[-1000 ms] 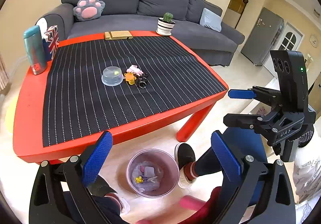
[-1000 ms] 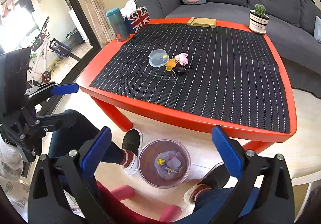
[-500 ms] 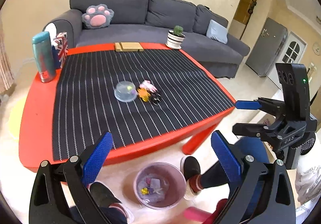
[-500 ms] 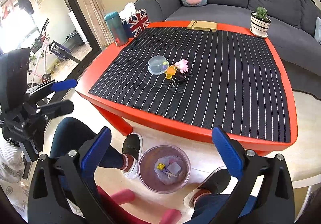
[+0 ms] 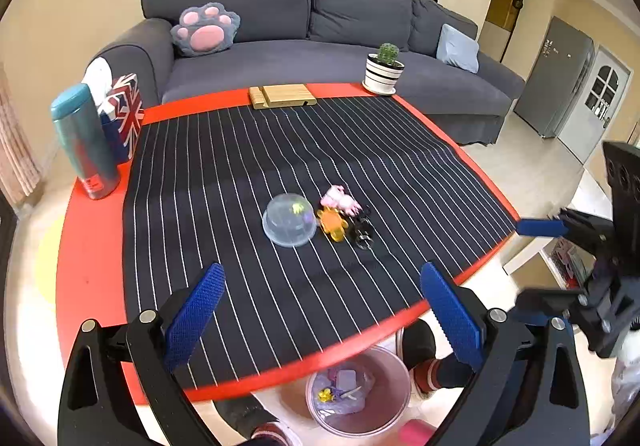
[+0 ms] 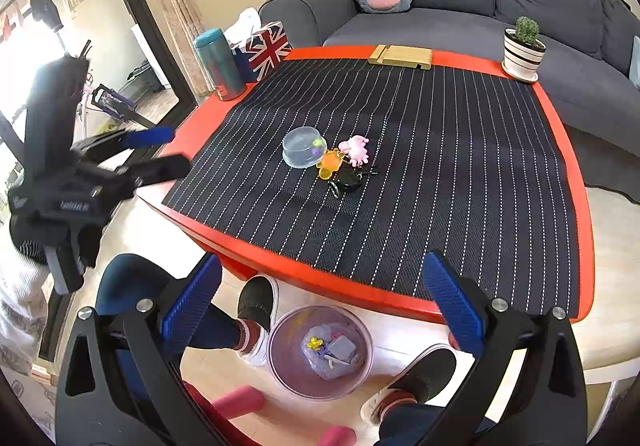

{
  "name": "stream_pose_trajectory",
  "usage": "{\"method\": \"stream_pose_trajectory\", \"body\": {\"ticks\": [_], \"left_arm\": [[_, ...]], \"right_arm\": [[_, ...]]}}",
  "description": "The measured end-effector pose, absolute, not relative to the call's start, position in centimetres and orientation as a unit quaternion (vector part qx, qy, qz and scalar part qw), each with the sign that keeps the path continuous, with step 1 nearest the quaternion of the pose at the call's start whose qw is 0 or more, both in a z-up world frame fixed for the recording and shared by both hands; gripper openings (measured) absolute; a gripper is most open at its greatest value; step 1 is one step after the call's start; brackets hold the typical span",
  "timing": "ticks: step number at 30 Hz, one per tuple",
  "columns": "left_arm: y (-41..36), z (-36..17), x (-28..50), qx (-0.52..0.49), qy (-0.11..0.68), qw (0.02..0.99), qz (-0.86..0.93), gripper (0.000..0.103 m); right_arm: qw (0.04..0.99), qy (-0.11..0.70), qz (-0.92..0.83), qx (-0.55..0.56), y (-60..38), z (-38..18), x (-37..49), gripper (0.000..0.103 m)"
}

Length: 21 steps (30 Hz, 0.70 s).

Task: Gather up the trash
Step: 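Move the left gripper toward the clear round plastic dome on the mat, then grasp the clear plastic dome with the left gripper and lift it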

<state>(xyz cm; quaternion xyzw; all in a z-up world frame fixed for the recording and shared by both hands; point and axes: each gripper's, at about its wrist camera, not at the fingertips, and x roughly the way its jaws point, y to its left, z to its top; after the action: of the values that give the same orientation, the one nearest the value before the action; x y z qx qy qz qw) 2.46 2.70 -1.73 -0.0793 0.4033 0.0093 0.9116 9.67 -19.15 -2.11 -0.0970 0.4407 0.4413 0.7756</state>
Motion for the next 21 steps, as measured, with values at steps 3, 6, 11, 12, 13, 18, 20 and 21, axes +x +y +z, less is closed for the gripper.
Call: {"method": "stream_pose_trajectory", "body": {"ticks": [3,6,11,12,13,18,20,21], "left_arm": [[3.2,-2.0,4.1,-0.073,0.413,0.908,0.014,0.095],[3.9,-2.7,6.0,-0.075,0.429,0.900,0.011,0.095],[4.5,-4.1,8.8,-0.069,0.456,0.887,0.007,0.095],[4.5,-4.4,9.3,-0.068,0.462,0.884,0.007,0.095],[4.6,-4.6,9.7,-0.067,0.467,0.882,0.006,0.095],[5.0,-5.9,11.9,-0.068,0.484,0.872,0.001,0.095],[5.2,-6.6,12.8,-0.069,0.493,0.867,0.001,0.095],[5.4,-6.9,13.2,-0.071,0.498,0.864,0.000,0.095]], "right_arm": [[0.774,0.445,0.440,-0.096,-18.9,-2.4,10.1,0.098],[0.773,0.448,0.439,-0.095,-18.8,-2.8,10.6,0.098],[0.770,0.454,0.438,-0.092,-18.7,-3.4,11.2,0.098],[0.770,0.455,0.438,-0.092,-18.7,-3.5,11.3,0.098],[0.770,0.456,0.437,-0.091,-18.7,-3.6,11.5,0.098],[0.769,0.461,0.434,-0.087,-18.8,-4.1,12.1,0.098],[0.769,0.463,0.433,-0.087,-18.9,-4.3,12.2,0.098],[0.769,0.464,0.432,-0.086,-18.9,-4.4,12.3,0.098]]}}
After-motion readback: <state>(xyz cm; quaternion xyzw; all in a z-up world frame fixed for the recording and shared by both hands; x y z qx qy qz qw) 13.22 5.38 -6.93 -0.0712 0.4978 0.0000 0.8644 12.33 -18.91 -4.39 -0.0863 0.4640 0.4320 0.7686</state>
